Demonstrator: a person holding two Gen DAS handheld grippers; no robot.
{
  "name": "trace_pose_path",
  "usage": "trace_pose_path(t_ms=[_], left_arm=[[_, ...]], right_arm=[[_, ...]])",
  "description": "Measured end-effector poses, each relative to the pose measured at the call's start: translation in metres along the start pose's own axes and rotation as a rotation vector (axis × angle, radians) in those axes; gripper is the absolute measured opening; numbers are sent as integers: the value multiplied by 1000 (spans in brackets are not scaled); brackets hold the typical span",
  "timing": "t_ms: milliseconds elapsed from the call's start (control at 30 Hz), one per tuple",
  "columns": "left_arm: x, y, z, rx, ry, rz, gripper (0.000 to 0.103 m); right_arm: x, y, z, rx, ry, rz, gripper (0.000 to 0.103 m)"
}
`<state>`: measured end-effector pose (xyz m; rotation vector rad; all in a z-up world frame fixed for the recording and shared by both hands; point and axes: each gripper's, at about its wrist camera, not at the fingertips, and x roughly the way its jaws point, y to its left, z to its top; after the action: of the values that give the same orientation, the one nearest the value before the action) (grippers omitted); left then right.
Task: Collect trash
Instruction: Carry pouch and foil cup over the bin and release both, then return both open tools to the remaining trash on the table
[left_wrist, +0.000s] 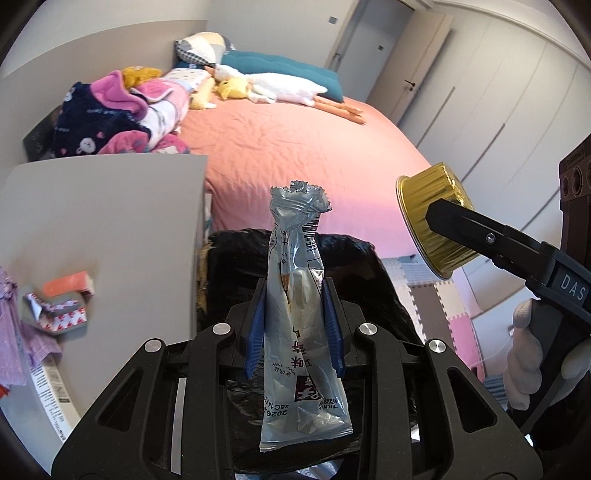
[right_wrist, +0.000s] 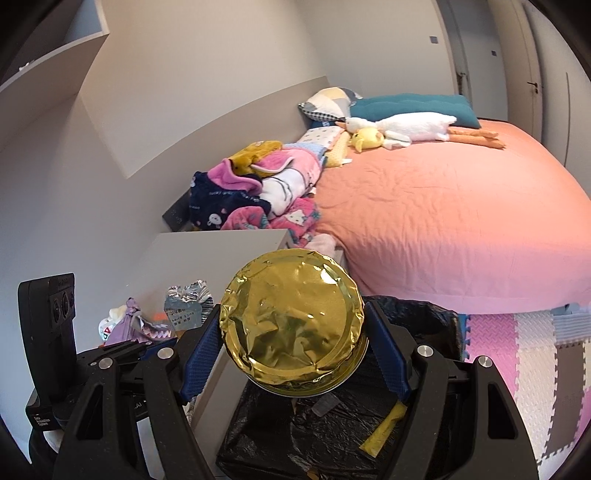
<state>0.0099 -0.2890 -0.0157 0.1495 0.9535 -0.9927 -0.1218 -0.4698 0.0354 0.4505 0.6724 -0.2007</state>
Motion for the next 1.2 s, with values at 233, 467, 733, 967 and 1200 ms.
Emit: trace_pose_path(t_ms=[233,467,733,967,1200], left_arm=[[21,-12,5,19,88,-99,58],[20,-19,5,29,84,-81,93],[16,-9,2,0,65,-29,93],[5,7,-5,-36,37,31,93],[-11,28,-13,-96,17,82,93]], right_arm=[[-13,-23,-3,72,-22,-17,85],[-26,-33,-2,100,-76,-78,94],[-15,-23,0,61,-59,-56,94],[-1,-7,3,24,-38,-16,94],[17,20,4,-40,-4,48,94]])
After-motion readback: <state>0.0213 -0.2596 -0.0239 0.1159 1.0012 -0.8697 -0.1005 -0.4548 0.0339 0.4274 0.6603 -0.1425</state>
